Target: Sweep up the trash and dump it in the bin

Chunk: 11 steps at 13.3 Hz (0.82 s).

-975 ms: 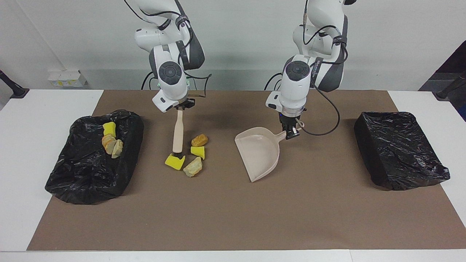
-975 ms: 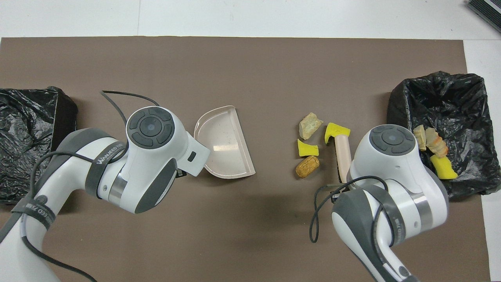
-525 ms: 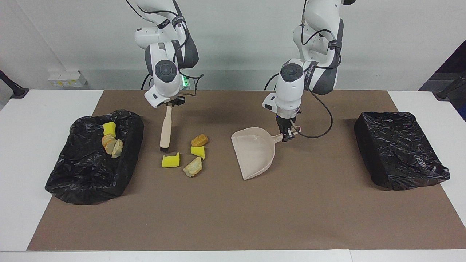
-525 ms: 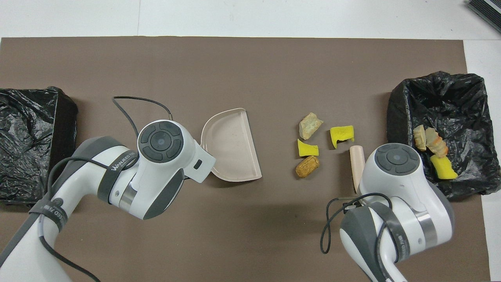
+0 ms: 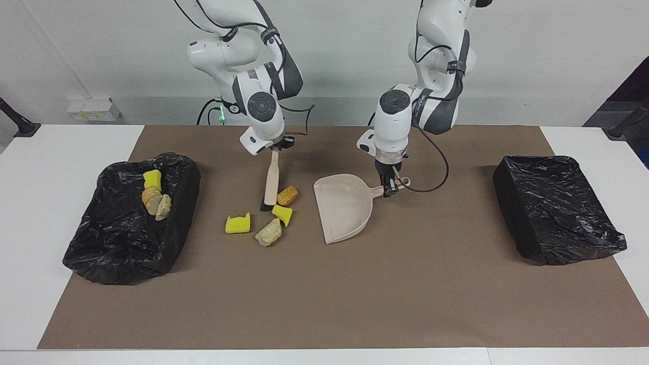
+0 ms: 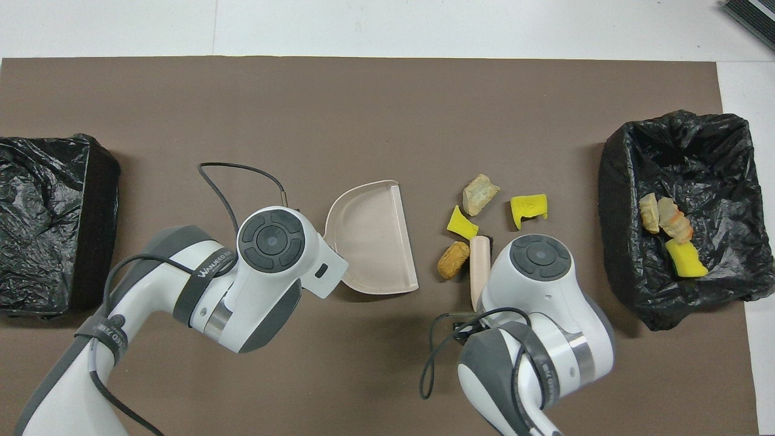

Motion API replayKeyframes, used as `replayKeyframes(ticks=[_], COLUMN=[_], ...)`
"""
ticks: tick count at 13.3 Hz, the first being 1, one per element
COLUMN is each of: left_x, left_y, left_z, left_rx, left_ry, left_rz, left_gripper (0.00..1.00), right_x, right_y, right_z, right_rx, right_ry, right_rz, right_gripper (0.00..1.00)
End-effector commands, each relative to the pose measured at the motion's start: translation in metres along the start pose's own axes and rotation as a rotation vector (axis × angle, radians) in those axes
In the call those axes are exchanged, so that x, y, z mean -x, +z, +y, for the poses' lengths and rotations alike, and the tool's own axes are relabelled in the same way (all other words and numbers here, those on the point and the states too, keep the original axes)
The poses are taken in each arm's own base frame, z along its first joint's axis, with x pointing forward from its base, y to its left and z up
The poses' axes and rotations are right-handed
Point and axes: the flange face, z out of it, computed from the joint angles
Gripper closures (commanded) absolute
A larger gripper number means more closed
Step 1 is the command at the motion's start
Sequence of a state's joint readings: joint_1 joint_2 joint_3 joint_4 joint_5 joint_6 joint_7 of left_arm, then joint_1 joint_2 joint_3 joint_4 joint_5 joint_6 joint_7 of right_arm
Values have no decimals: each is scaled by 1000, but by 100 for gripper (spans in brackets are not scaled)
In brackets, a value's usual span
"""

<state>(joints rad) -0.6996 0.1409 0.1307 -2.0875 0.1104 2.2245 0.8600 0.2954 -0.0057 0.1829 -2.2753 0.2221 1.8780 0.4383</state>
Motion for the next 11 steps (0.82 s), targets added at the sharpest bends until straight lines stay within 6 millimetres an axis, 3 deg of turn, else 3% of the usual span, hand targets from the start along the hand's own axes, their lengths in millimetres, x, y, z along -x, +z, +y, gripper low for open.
replayKeyframes(ticks=[1, 3, 5, 8, 11], left_x=[8, 10, 11, 15, 20], left_y=[1, 5, 4, 5, 6], left_z=[24, 29, 25, 21, 11], left_rx=[-5, 2, -12, -20, -41], left_ry=[32, 36, 29, 14, -126], left_rz=[-2, -7, 6, 14, 40], left_gripper=[100, 100, 100, 100, 100], right_x=[3, 13, 19, 23, 3], right_y=[-6, -16, -44, -110, -112], right_z=[-56, -84, -86, -60, -19], right_rx=[-100, -143, -182, -177, 76], right_ry=[-14, -11, -21, -23, -14], right_rz=[-35, -49, -72, -99, 40], right_gripper=[100, 100, 100, 100, 100])
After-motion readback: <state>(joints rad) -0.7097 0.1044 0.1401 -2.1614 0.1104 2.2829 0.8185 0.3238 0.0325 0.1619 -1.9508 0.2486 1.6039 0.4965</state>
